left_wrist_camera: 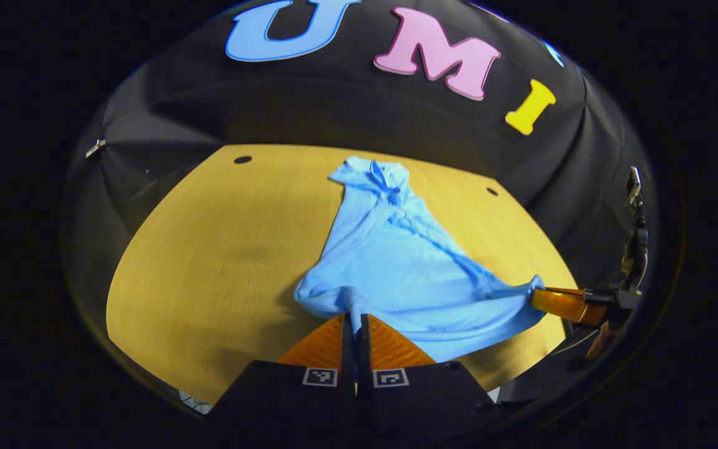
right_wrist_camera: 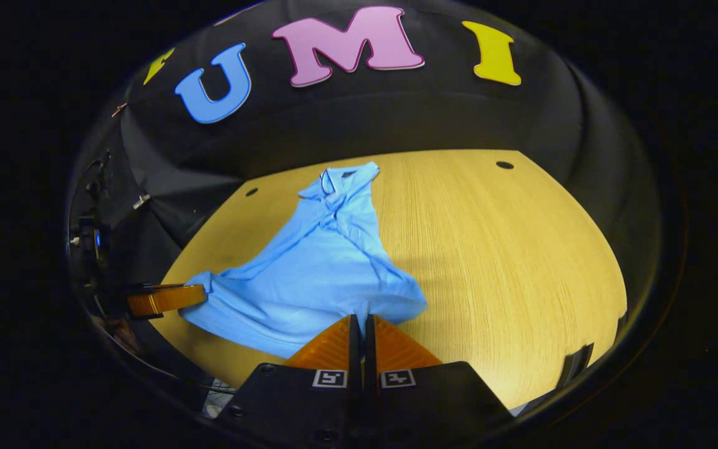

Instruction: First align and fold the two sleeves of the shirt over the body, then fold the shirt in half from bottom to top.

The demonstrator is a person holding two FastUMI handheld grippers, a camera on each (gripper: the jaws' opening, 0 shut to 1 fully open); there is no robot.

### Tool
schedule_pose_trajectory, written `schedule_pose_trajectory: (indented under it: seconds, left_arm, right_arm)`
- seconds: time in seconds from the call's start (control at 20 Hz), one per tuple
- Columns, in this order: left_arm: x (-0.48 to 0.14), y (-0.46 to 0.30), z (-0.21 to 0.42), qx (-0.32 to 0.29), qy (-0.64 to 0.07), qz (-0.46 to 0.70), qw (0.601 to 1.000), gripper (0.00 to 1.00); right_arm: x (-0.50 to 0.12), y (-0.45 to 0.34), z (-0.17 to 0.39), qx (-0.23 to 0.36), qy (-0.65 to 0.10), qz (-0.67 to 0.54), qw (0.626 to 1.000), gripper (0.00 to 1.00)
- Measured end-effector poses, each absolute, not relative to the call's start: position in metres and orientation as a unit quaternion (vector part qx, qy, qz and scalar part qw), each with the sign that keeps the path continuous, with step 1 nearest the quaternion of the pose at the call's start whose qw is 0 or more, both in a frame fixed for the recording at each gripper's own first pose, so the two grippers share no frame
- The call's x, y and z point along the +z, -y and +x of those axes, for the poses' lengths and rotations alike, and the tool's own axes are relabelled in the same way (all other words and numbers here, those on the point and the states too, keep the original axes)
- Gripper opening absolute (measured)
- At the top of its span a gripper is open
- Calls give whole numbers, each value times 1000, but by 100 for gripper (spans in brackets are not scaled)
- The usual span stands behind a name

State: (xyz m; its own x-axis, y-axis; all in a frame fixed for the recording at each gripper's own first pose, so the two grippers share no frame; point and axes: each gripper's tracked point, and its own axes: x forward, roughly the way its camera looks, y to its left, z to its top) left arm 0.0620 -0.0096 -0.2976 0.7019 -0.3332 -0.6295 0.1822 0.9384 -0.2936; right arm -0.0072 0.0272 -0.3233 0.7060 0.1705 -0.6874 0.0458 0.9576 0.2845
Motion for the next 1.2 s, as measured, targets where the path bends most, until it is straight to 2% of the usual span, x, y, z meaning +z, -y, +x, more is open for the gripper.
schedule_pose_trajectory:
  seconds: [0.25, 0.65, 1.2]
  left_arm:
    - [-247, 22, 138, -137, -299, -143, 934, 6]
    - [-200, 26, 254, -120, -215, -141, 959, 6]
    - [-251, 37, 437, -59, -206, -125, 969, 6]
  right_arm:
    - [-291, -14, 69, 33, -325, 155, 932, 5]
    - [-270, 12, 191, 23, -259, 150, 954, 5]
    - [-350, 34, 363, 1, -272, 156, 950, 5]
